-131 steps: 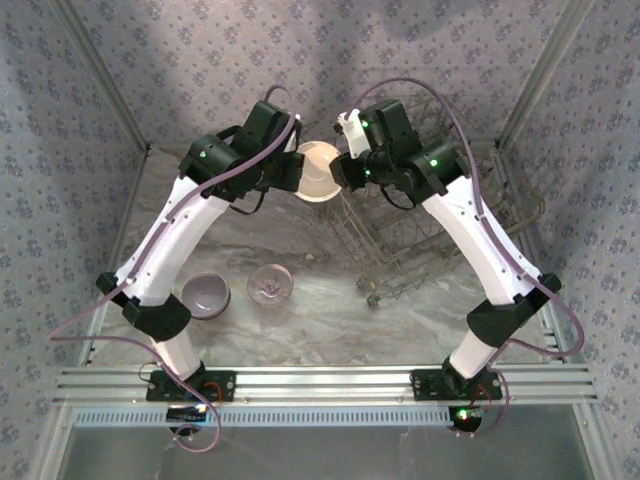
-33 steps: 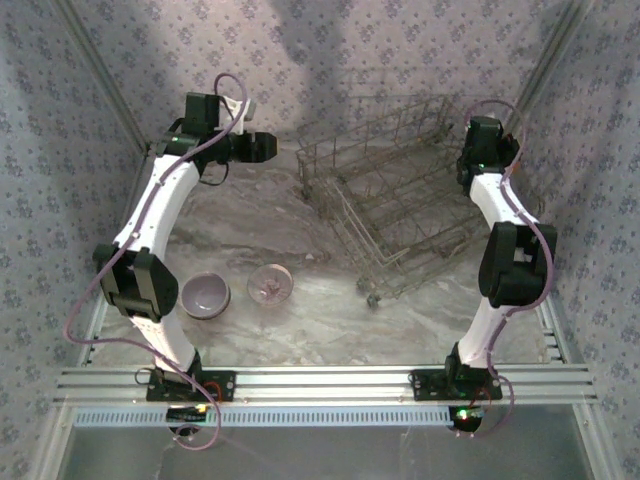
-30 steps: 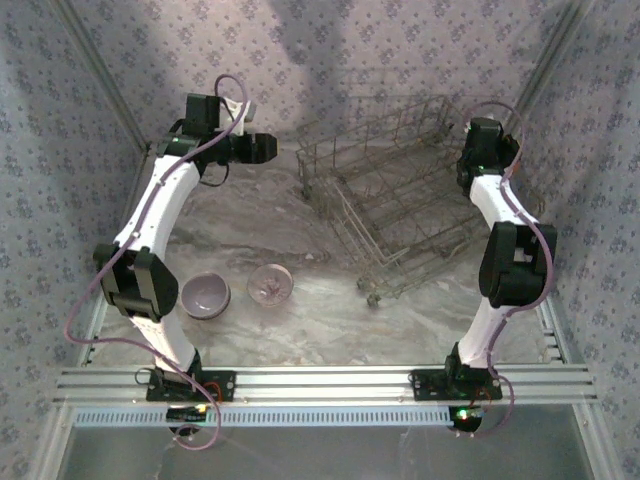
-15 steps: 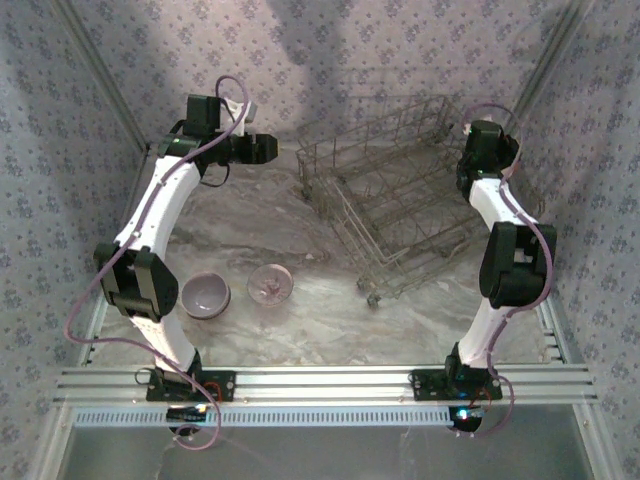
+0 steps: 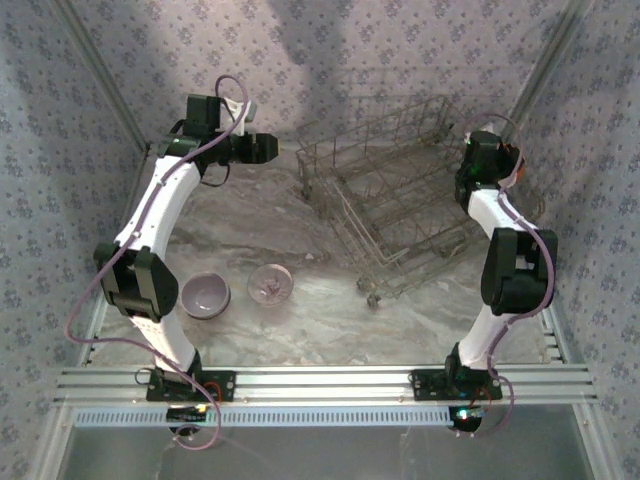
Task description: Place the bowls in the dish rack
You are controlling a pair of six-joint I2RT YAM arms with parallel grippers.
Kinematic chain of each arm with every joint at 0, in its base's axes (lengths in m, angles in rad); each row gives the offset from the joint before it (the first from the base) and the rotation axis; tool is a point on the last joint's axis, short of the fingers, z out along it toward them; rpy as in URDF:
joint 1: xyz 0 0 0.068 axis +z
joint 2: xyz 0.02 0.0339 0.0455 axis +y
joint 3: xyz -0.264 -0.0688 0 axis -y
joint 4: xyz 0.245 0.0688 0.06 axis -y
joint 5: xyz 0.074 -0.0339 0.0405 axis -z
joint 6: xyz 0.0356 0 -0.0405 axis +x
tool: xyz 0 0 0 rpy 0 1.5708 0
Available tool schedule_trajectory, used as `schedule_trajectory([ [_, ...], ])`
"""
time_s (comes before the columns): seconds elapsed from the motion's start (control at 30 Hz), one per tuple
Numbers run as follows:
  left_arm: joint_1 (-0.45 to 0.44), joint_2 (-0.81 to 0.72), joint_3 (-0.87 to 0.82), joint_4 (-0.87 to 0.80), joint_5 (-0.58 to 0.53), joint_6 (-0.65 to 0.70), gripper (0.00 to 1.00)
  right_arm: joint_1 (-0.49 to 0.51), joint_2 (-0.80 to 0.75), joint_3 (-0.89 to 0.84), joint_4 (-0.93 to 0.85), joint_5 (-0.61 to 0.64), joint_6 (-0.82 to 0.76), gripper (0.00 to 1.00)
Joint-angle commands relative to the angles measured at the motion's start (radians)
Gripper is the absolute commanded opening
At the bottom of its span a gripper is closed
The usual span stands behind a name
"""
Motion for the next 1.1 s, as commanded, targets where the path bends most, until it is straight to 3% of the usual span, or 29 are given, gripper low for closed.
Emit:
schedule_trajectory([
  [0.0,0.007,-0.002,-0.014,0.025,0.029,-0.003,0.69,0.004,-0.009,-0.015,0.082,0.048,-0.046,0.0],
  [0.7,0.011,-0.028,-0.076,0.069,0.051,0.003,0.69,0.044,0.028,-0.106,0.341,0.083,-0.252,0.0],
  [1.07,0.011,-0.025,-0.072,0.073,0.065,-0.005,0.69,0.029,0.069,-0.103,0.365,0.061,-0.271,0.0],
])
